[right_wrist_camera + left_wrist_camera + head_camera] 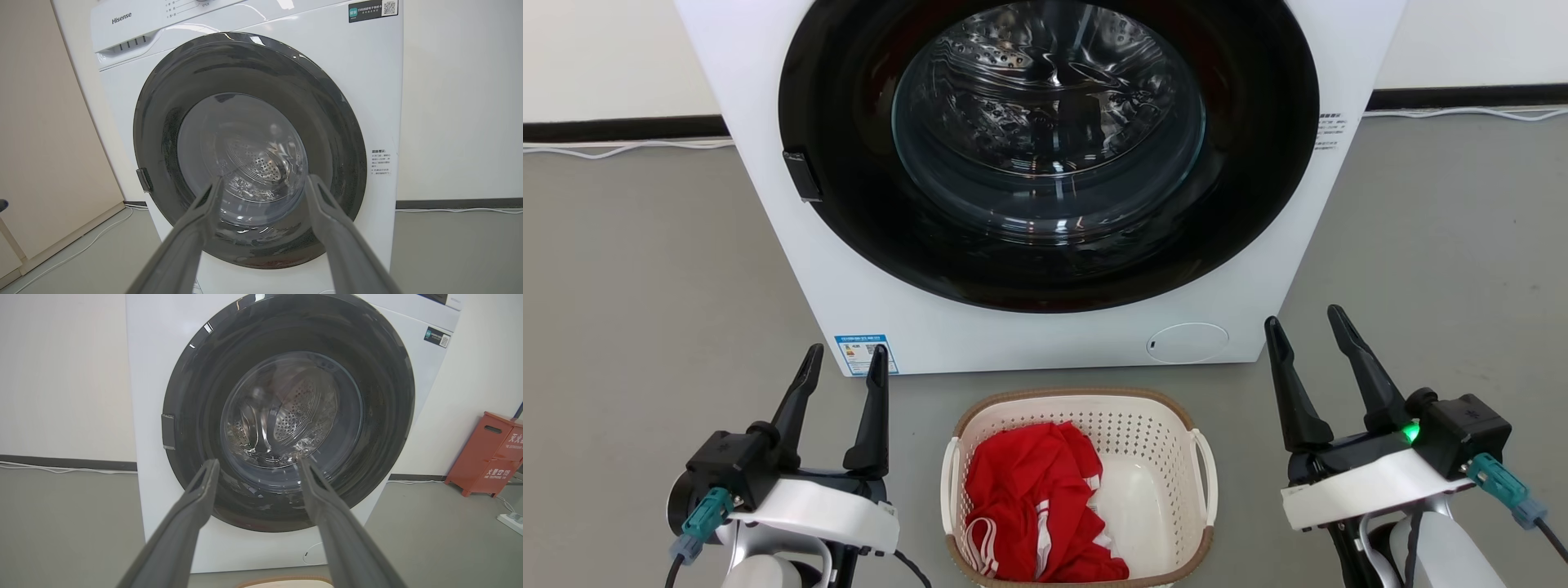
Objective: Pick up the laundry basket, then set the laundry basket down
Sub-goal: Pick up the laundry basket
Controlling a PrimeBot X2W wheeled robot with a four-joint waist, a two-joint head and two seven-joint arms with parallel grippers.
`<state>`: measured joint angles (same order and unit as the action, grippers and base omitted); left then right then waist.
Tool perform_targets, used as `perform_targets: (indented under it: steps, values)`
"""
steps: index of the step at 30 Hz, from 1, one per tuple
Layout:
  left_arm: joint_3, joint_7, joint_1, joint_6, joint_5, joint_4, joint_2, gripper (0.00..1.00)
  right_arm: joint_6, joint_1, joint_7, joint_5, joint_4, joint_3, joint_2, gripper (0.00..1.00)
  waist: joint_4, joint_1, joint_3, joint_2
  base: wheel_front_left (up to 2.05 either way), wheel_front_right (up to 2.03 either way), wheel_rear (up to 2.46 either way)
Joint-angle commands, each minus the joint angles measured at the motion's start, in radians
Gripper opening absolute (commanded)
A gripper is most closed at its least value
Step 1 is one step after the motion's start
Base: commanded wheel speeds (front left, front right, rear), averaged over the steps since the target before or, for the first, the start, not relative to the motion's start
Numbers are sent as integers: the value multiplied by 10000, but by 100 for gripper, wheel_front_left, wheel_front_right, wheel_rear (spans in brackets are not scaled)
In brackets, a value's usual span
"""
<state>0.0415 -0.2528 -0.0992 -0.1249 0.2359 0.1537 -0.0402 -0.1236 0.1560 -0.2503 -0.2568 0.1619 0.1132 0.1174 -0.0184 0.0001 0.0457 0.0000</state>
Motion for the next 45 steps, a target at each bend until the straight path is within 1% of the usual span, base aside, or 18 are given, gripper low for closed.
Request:
perform_targets:
  steps: [1,8,24,34,45]
  values:
    - [-260,-90,-473,-58,-37,-247,-105,100,-71,395,-114,9,-214,235,82,100,-18,0,-10,0,0,0,0]
    - [-366,-90,-453,-58,16,-239,-104,100,-71,388,-114,-84,-163,202,88,100,-86,0,124,0,0,0,0]
    - [-383,-90,-969,-58,313,103,-139,100,-71,760,-114,-55,263,-163,56,100,-152,0,1418,0,0,0,0]
    - [-317,-90,-1619,-58,505,602,-358,100,-71,1329,-115,-234,1051,-491,43,100,-126,0,2624,0,0,0,0]
    - [213,-90,-2620,-58,753,1957,-694,100,-71,2130,-115,-254,2286,-632,128,100,47,0,3810,0,0,0,0]
